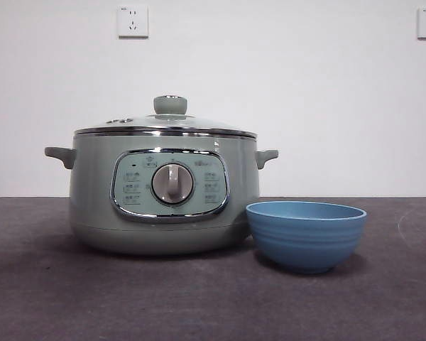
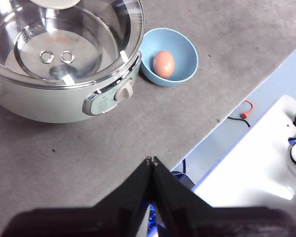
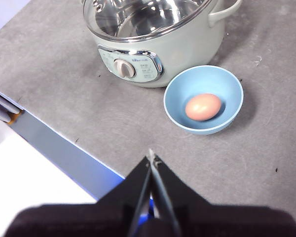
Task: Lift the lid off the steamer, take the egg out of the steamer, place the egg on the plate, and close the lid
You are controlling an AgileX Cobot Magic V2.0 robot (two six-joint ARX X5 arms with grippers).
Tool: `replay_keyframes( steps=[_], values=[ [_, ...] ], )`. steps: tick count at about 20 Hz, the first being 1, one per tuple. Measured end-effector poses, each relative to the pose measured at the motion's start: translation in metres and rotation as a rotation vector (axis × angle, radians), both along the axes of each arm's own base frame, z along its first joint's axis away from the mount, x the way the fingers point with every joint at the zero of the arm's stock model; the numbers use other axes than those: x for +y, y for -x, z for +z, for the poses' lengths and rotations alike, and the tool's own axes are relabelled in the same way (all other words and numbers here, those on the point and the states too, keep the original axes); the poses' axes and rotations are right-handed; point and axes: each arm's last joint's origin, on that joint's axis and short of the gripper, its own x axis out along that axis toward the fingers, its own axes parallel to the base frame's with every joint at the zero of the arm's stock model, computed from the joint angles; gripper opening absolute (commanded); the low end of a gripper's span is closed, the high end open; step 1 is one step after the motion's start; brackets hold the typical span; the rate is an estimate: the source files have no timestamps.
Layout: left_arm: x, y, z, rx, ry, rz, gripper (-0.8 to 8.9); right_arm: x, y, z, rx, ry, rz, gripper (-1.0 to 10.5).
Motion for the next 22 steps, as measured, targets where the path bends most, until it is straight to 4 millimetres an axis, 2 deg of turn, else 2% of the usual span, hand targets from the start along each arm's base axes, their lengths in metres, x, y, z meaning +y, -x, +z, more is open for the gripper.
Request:
replay_keyframes(
  steps=[3, 6, 9, 11, 13, 19, 22],
  values=[
    [0.002, -0.008, 0.008, -0.166, -0.014, 0.050, -0.04, 0.000, 0.000, 0.000, 0.000, 0.000, 0.000, 0.0],
    [0.020, -0.014, 0.033, -0.585, 0.069, 0.116, -0.04, 0.000, 0.000, 0.000, 0.000, 0.000, 0.000, 0.0],
    [0.042, 0.000, 0.033, -0.895, 0.115, 0.190, -0.04, 0.000, 0.000, 0.000, 0.000, 0.000, 0.000, 0.0],
    [0.054, 0.011, 0.015, -1.001, 0.073, 0.305, -0.04, 0.000, 0.000, 0.000, 0.000, 0.000, 0.000, 0.0],
    [0.063, 0.018, -0.015, -1.044, 0.026, 0.413, -0.04, 0.000, 0.000, 0.000, 0.000, 0.000, 0.000, 0.0],
    [0.070, 0.023, -0.127, -0.951, -0.030, 0.503, -0.04, 0.000, 0.000, 0.000, 0.000, 0.000, 0.000, 0.0],
    [0.071, 0.020, -0.171, -0.895, -0.004, 0.535, -0.04, 0.000, 0.000, 0.000, 0.000, 0.000, 0.000, 0.0]
  ],
)
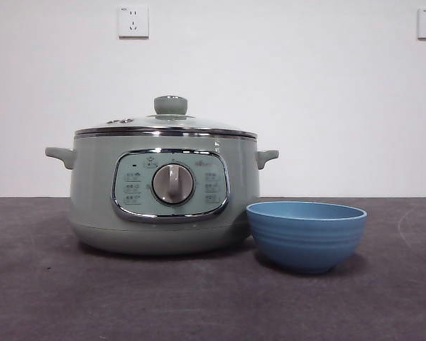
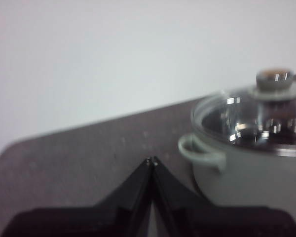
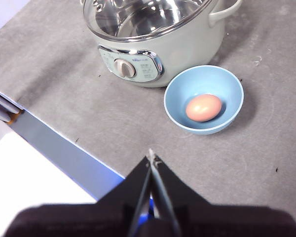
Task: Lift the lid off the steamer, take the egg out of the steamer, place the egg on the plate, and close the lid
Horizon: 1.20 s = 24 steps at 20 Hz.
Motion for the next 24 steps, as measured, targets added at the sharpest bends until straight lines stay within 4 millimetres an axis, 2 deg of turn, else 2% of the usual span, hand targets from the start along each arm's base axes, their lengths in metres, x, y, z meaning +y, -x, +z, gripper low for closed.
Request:
replay_keyframes(
  steps=[4, 9, 24],
  values=[
    [0.000, -0.001, -0.038, 0.065, 0.068, 0.003, -0.04, 0.000, 0.000, 0.000, 0.000, 0.000, 0.000, 0.0],
    [0.001, 0.003, -0.052, 0.180, 0.109, 0.040, -0.04, 0.000, 0.000, 0.000, 0.000, 0.000, 0.000, 0.0],
    [0.001, 0.003, -0.052, 0.179, 0.111, 0.049, -0.04, 0.000, 0.000, 0.000, 0.000, 0.000, 0.000, 0.0]
  ],
)
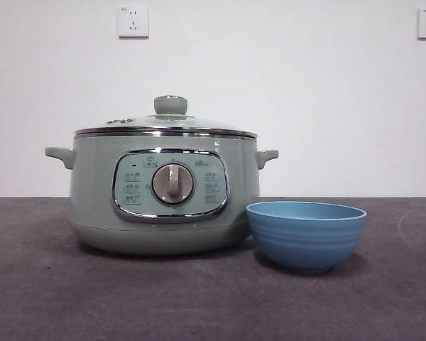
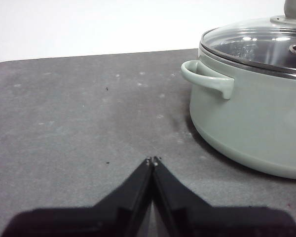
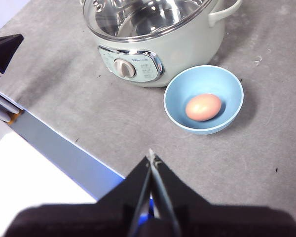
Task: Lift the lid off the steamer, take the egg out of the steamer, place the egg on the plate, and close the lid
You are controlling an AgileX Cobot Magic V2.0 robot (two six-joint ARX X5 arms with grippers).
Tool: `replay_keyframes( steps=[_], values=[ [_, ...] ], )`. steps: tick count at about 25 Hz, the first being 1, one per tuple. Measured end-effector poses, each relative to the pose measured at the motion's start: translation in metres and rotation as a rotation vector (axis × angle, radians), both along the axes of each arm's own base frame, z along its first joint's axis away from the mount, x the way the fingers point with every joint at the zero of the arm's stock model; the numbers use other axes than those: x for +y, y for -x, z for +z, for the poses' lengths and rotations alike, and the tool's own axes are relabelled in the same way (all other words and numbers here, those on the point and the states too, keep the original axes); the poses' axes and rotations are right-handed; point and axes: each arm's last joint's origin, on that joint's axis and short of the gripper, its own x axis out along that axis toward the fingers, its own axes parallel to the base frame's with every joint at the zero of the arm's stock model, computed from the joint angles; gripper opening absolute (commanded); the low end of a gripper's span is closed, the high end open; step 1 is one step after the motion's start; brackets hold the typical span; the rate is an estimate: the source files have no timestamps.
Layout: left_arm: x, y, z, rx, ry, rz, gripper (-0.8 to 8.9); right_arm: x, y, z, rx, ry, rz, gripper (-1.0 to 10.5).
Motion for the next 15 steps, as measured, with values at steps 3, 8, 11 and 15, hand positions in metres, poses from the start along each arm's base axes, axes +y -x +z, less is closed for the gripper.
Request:
replay_keyframes(
  steps=[3, 8, 11, 15],
  values=[
    [0.000, 0.000, 0.000, 0.000, 0.000, 0.000, -0.04, 0.000, 0.000, 0.000, 0.000, 0.000, 0.000, 0.0],
    [0.000, 0.000, 0.000, 0.000, 0.000, 0.000, -0.04, -0.010, -0.002, 0.012, -0.189, -0.021, -0.116, 0.0],
    [0.000, 0.000, 0.000, 0.000, 0.000, 0.000, -0.04, -0.025, 0.004, 0.022, -0.357, -0.060, -0.253, 0.0],
    [0.000, 0.000, 0.000, 0.000, 0.000, 0.000, -0.04, -0.036, 0.000, -0.001, -0.558, -0.054, -0.414, 0.0]
  ],
)
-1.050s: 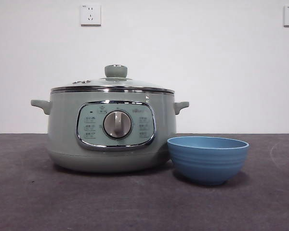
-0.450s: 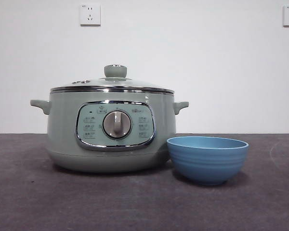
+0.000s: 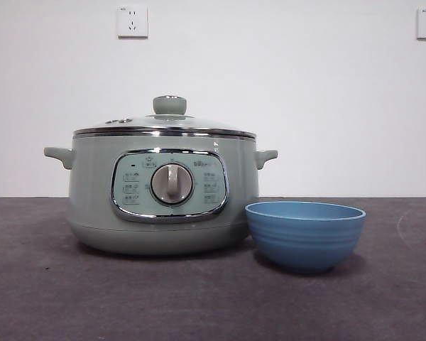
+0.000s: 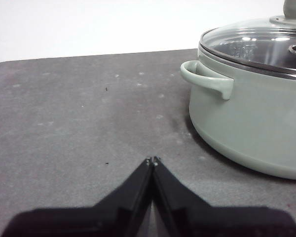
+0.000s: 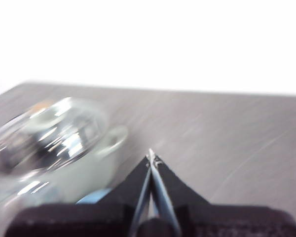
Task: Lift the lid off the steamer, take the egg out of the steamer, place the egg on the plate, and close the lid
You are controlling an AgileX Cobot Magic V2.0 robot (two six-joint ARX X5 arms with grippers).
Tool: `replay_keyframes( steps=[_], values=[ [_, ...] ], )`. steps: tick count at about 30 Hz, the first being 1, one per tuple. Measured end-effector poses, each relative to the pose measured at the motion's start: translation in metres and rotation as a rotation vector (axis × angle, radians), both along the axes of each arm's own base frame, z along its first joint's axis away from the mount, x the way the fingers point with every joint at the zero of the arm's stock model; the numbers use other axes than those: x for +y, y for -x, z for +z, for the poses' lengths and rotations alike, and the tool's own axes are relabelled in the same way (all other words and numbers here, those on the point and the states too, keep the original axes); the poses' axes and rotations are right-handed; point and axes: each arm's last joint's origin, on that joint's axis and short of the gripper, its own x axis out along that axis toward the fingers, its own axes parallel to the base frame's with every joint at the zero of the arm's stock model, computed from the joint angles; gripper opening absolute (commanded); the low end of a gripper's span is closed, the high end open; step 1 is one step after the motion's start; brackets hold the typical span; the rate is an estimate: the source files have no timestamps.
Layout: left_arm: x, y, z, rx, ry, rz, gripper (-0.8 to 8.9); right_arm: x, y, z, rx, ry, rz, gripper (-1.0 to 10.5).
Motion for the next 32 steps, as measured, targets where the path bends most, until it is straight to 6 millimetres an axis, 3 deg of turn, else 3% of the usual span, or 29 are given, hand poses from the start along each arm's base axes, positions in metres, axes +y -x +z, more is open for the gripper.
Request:
replay_keyframes(
  steps=[5, 8, 14, 22, 32],
  values=[
    [0.000, 0.000, 0.000, 0.000, 0.000, 0.000, -0.04, -0.003, -0.010, -0.049, -0.115, -0.019, -0.058, 0.0],
    [0.000, 0.000, 0.000, 0.000, 0.000, 0.000, -0.04, -0.003, -0.016, -0.085, -0.102, -0.020, -0.061, 0.0],
    [0.000, 0.000, 0.000, 0.000, 0.000, 0.000, -0.04, -0.003, -0.022, -0.134, -0.092, -0.058, -0.064, 0.0],
    [0.000, 0.000, 0.000, 0.000, 0.000, 0.001, -0.04, -0.002, -0.026, -0.166, 0.010, -0.083, -0.071, 0.0],
    [0.000, 0.000, 0.000, 0.000, 0.000, 0.001, -0.04, -0.002, -0.025, -0.169, 0.041, -0.079, -0.076, 0.0]
  ],
)
